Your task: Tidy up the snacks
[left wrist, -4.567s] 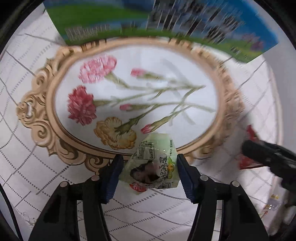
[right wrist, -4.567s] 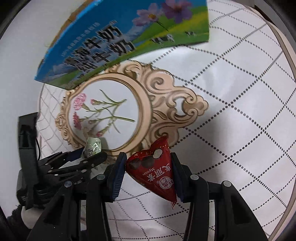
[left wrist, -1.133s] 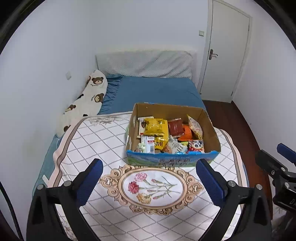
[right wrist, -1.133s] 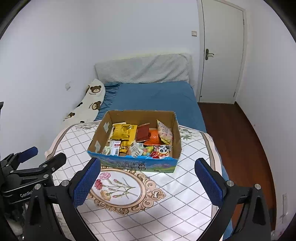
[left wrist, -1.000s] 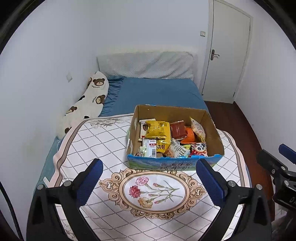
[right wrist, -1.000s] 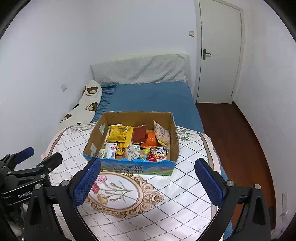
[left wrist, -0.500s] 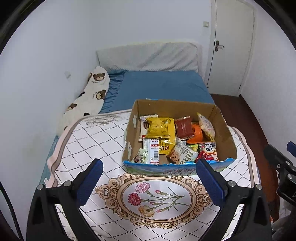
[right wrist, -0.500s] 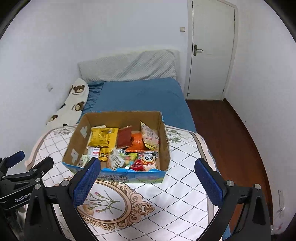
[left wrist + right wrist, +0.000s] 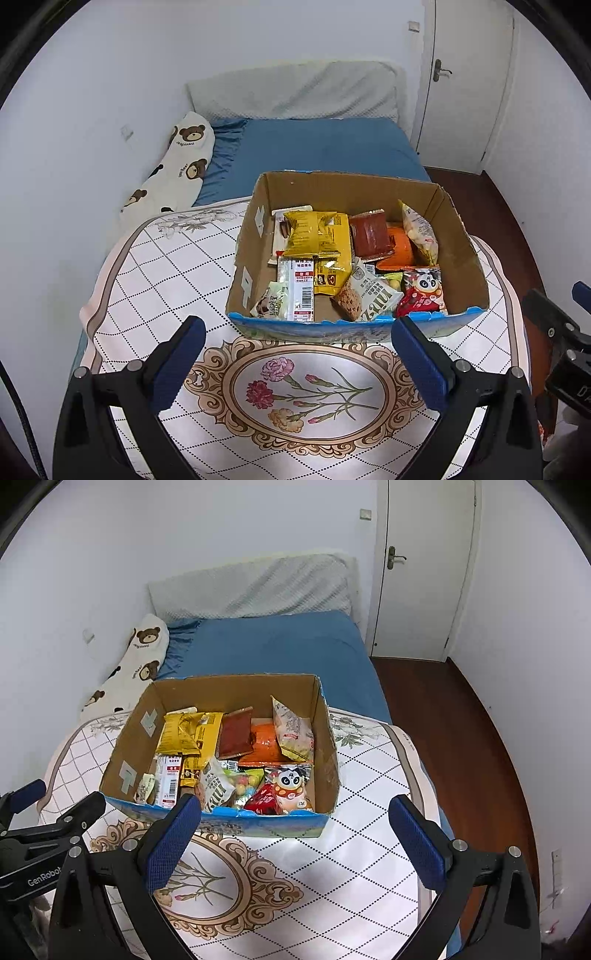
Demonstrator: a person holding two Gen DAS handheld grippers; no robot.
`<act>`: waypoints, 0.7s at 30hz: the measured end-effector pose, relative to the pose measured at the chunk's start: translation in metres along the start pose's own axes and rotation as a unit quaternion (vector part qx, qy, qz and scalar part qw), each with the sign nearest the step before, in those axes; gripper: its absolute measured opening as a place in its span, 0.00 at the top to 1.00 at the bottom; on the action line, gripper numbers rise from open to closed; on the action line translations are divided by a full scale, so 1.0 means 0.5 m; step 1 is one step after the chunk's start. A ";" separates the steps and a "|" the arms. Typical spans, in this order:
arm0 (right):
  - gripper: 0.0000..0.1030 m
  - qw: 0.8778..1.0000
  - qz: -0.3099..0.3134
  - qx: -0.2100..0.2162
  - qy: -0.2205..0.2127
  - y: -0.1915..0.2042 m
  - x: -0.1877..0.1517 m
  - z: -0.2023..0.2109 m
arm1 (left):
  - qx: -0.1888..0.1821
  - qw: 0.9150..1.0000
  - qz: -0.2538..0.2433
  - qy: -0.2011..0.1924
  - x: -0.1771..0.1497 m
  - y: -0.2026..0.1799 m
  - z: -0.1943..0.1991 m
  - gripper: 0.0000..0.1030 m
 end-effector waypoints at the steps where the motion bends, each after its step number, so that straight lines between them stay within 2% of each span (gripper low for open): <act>1: 0.00 1.000 0.000 -0.001 0.001 0.000 0.000 -0.003 | 0.001 1.000 0.000 0.000 0.000 0.000 0.000 0.00; 21: 0.00 1.000 0.002 -0.001 0.009 0.002 -0.004 -0.008 | 0.001 1.000 0.003 0.008 0.003 0.006 -0.009 0.00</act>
Point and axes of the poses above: each gripper's, at about its wrist camera, not at the fingertips, and z roughly against the way its jaws point, y to its left, x to its top, the point moved 2 cm from there along -z, roughly the way its jaws point, and after that the axes turned 8 degrees about y, right-handed, at the moved point
